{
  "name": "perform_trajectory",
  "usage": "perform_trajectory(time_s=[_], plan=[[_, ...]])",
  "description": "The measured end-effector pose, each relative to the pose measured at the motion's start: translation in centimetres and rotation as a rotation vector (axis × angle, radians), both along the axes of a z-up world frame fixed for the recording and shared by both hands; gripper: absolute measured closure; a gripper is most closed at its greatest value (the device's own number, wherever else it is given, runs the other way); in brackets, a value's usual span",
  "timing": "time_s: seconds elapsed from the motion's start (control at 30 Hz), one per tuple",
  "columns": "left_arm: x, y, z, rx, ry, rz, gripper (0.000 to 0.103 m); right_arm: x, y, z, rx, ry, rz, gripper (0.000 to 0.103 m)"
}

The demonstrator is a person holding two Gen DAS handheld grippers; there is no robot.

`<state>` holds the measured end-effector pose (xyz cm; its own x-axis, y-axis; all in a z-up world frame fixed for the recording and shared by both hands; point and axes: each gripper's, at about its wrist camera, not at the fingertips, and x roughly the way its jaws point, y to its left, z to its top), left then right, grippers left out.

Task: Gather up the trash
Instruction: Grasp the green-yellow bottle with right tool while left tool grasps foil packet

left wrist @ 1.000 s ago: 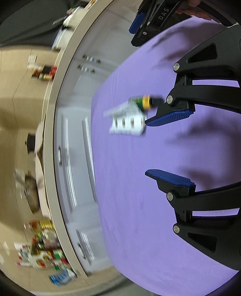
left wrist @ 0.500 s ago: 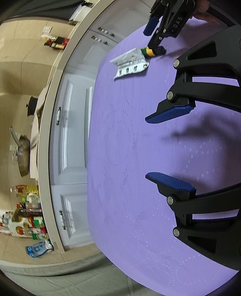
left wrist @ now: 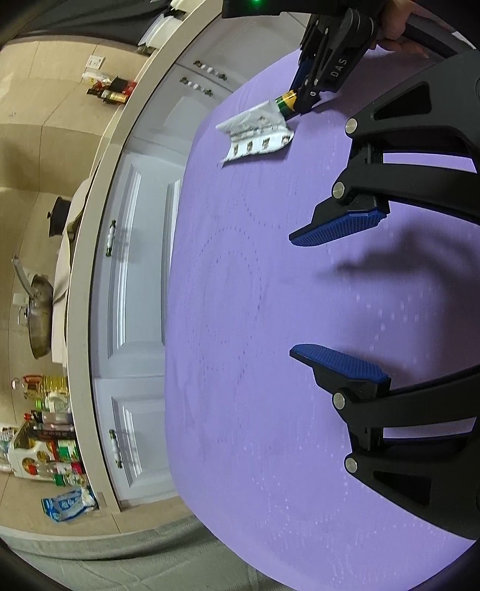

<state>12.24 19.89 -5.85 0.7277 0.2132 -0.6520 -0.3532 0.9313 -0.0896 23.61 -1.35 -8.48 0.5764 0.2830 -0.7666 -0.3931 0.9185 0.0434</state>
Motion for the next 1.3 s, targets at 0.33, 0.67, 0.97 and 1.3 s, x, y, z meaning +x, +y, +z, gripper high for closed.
perform_trajectory(time_s=[0.33, 0.67, 0.97, 1.3], plan=[[2.3, -4.7, 0.3, -0.006, -0.002, -0.108, 0.049, 0.7, -3.2, 0.6, 0.029, -0.028, -0.053, 0.078], [5.8, -10.8, 1.0, 0.034, -0.012, -0.230, 0.049, 1.1, -8.1, 1.2, 0.063, -0.049, -0.124, 0.078], [9.7, -14.6, 0.0, 0.075, 0.019, -0.283, 0.049, 1.0, -11.3, 1.6, 0.102, -0.064, -0.165, 0.078], [12.9, -15.0, -1.5, 0.062, 0.079, -0.283, 0.074, 1.0, -13.0, 1.7, 0.125, -0.071, -0.178, 0.078]])
